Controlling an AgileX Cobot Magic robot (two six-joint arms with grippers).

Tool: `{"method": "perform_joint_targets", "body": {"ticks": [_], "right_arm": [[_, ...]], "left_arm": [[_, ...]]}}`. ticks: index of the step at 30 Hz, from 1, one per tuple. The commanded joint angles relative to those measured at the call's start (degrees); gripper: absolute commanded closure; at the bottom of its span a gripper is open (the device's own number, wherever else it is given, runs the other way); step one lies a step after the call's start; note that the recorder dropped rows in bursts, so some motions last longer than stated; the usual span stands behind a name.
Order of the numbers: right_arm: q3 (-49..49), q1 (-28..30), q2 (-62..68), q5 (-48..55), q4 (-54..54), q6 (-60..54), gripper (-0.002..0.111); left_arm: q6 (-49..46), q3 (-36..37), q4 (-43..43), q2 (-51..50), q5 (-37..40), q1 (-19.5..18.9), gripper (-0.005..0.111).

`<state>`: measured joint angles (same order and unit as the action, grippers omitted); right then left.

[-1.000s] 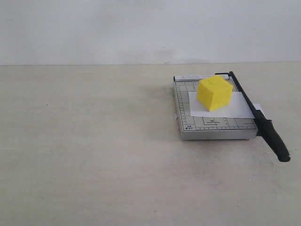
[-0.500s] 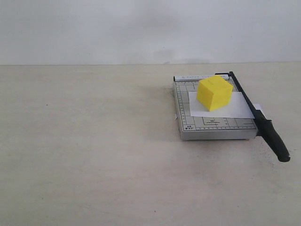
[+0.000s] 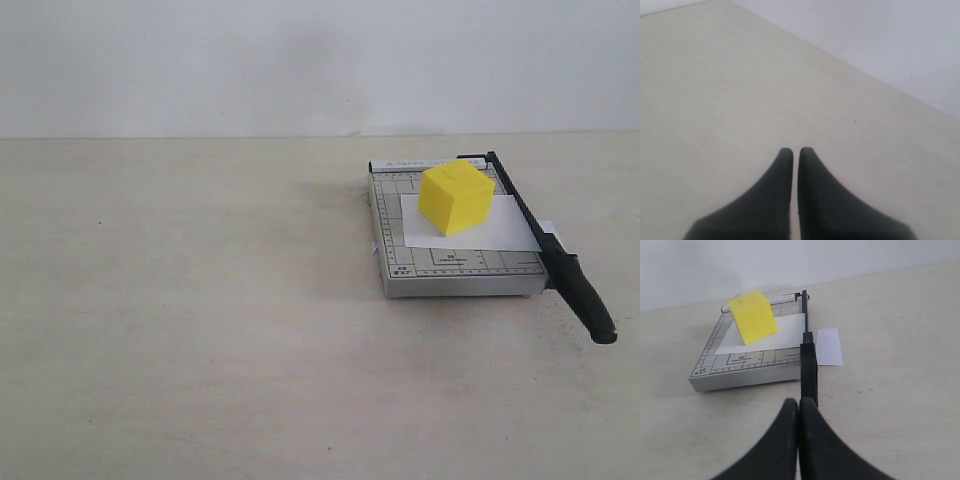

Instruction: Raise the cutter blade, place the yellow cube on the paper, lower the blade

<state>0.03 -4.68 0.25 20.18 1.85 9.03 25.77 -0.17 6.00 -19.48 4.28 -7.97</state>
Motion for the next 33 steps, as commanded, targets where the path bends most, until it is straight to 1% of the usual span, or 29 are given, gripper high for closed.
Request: {"method": "perform_joint_targets", "body": {"ticks": [1, 4, 8, 14, 16, 17, 26, 29, 31, 32, 33], "right_arm": [[0.0, 2.2, -0.3, -0.2, 0.7, -2.9, 0.109], [0.0, 2.3, -0.3, -0.2, 0.6, -3.4, 0.109], [0.0, 2.3, -0.3, -0.7, 3.2, -3.4, 0.109], [0.0, 2.3, -0.3, -0.7, 3.2, -3.3, 0.109], [0.0, 2.3, -0.3, -0.7, 3.4, -3.4, 0.109], [0.0, 2.3, -0.3, -0.7, 3.4, -3.4, 0.109], [0.0, 2.3, -0.3, -0.7, 3.4, -3.4, 0.109], [0.0, 2.3, -0.3, -0.7, 3.4, -3.4, 0.109], [0.0, 2.3, -0.3, -0.7, 3.5, -3.4, 0.109], [0.0, 2.3, -0.3, -0.7, 3.5, -3.4, 0.109], [0.0, 2.3, -0.3, -0.7, 3.5, -3.4, 0.109]], "left_arm": [[0.1, 0.2, -0.5, 0.1, -0.4, 0.5, 0.102], [0.1, 0.2, -0.5, 0.1, -0.4, 0.5, 0.102], [0.1, 0.2, -0.5, 0.1, -0.4, 0.5, 0.102], [0.1, 0.2, -0.5, 0.1, -0.4, 0.5, 0.102], [0.1, 0.2, -0.5, 0.2, -0.4, 1.9, 0.102], [0.1, 0.2, -0.5, 0.2, -0.4, 2.0, 0.102], [-0.1, 0.2, -0.5, 1.3, 0.4, 1.7, 0.102], [-1.0, 0.2, 0.0, 7.6, 7.1, 0.7, 0.102], [-6.9, 0.2, 0.7, 14.9, 10.5, 0.7, 0.102], [-10.5, 0.2, 1.8, 18.6, 10.8, 0.6, 0.102], [-13.9, 0.2, 2.8, 19.5, 10.4, 0.2, 0.102]]}}
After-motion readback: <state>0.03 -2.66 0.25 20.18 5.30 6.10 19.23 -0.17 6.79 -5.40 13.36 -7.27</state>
